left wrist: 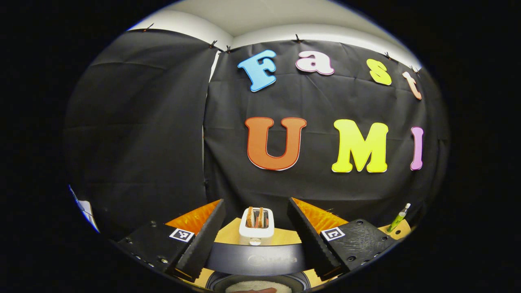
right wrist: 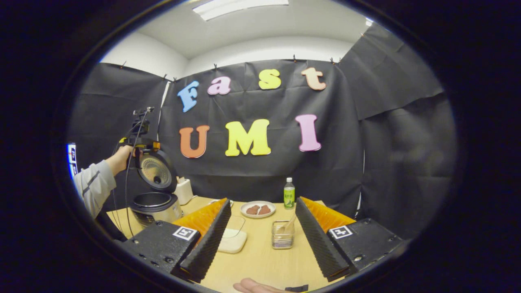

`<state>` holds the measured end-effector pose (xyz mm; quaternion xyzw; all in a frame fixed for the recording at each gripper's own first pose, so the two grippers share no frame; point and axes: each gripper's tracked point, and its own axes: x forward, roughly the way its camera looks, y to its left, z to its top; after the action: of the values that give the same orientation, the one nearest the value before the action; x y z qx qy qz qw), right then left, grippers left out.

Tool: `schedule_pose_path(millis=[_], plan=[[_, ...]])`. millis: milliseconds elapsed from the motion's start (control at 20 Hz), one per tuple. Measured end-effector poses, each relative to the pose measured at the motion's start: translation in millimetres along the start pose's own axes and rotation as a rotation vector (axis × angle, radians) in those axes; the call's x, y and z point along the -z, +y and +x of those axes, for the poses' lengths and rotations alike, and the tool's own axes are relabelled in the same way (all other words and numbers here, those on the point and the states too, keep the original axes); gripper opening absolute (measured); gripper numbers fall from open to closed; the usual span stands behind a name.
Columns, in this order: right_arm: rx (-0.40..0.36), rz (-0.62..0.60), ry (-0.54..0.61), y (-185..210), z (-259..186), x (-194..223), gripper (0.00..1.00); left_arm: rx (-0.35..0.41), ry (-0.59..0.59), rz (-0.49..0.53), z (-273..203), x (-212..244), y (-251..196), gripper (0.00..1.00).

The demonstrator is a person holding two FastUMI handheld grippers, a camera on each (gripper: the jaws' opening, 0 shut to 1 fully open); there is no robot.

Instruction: Close the left gripper, press the button to open the rice cooker; take a wooden spoon from the chopstick holder with the right hand, scoop a spoonful of rice and pour it into the rice cooker, then put the wooden spoon back into the chopstick holder.

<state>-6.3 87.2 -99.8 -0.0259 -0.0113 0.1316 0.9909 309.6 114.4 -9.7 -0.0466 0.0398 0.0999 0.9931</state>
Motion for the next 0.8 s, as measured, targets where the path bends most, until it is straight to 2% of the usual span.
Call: schedule_pose_path(millis=[200,450,600,800], plan=[[-0.002,0.011,0.001,9.3,-16.3,-8.6,1.00,0.004,0.035,0.004,-22.6,14.8,-1.3,0.99],[0.050,0.046,0.022,0.2,-22.0,-9.4,0.99,0.043,0.112,0.009,-51.8,40.1,-3.4,1.00],[0.082,0.053,0.016,-4.1,-26.0,-11.5,1.00,0.059,0.175,0.010,-65.7,72.0,-2.8,0.99],[0.115,0.132,-0.028,-11.6,-34.8,-26.1,1.00,0.090,0.249,0.019,-82.9,111.4,-9.3,0.99]])
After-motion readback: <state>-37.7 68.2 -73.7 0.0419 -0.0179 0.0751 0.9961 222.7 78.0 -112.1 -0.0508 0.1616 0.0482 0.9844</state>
